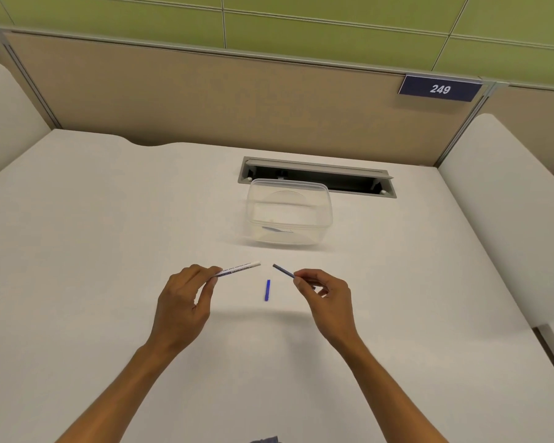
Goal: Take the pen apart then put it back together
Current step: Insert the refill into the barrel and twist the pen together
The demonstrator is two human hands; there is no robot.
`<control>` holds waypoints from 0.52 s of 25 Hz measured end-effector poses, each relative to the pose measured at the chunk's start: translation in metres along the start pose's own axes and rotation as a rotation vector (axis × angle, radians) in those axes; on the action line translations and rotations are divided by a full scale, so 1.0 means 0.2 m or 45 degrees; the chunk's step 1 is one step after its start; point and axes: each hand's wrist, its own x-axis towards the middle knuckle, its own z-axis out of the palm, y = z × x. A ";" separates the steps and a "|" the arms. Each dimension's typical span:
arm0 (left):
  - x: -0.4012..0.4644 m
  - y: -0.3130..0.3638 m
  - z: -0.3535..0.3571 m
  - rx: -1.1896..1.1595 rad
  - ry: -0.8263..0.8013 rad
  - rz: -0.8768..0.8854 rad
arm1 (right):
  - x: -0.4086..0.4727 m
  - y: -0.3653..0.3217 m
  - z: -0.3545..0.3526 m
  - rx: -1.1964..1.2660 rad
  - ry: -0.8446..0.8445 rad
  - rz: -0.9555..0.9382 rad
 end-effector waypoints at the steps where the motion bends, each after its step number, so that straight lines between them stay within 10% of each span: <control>1: 0.00 0.01 0.00 -0.003 -0.006 0.008 | -0.01 -0.02 -0.01 0.008 0.006 -0.023; 13: 0.00 0.09 0.05 -0.052 -0.053 0.058 | 0.00 -0.06 -0.06 0.055 0.008 -0.079</control>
